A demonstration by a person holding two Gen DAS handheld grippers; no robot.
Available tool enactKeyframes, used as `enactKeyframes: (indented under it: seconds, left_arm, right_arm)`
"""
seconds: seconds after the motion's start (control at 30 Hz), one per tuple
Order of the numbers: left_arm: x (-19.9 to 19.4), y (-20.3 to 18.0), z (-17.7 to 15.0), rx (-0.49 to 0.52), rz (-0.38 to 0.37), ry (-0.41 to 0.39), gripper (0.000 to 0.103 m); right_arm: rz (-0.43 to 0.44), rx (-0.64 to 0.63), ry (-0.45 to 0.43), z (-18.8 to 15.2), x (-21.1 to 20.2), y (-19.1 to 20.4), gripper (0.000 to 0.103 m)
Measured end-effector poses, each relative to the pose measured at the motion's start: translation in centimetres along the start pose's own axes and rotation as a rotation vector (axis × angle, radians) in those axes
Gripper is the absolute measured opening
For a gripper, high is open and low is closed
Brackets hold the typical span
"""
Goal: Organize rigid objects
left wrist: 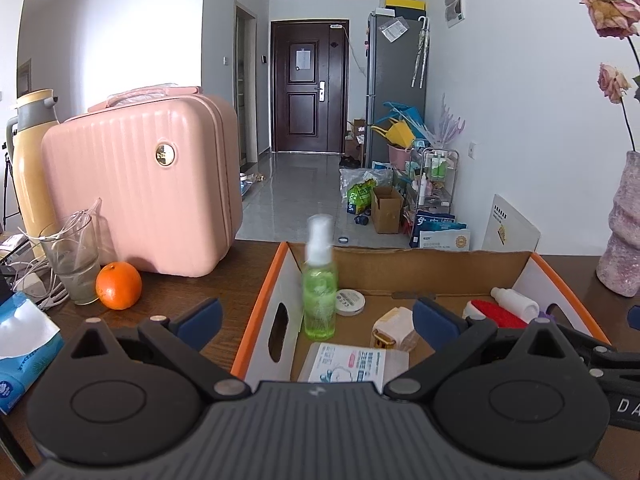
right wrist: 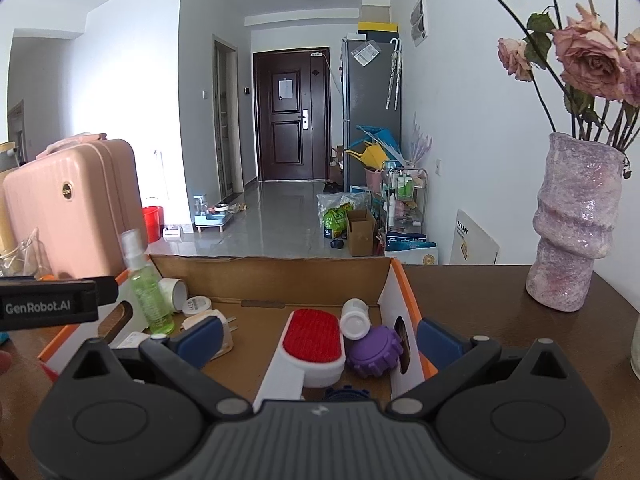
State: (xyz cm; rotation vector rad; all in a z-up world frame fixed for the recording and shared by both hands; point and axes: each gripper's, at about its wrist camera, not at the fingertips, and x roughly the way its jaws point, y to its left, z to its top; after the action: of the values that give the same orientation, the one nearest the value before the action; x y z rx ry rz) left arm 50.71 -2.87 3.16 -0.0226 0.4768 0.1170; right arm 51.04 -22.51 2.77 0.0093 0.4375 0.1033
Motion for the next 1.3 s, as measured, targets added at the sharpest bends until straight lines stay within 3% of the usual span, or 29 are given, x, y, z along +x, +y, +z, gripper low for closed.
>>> enactKeyframes:
  seconds: [0.47,0.83,1.3]
  left_arm:
    - [-6.8,1.1,-2.5,0.031,-0.025,-0.028,0.103]
    - [-15.2,2.5,-5.0,0.026,-0.044,-0.085,0.103]
    - [-27.2,5.7,-12.0,0.034,-0.044,-0.169,0.103]
  right_arm:
    - [0.021,0.012,-0.033,-1.8,-6.6,0.5,0.103]
    - [0.038,0.006,-0.081,-4.0,-14.1,1.5,0.103]
    - [0.048,-0.028,-0.167,-11.2,-27.3,2.9,0.103]
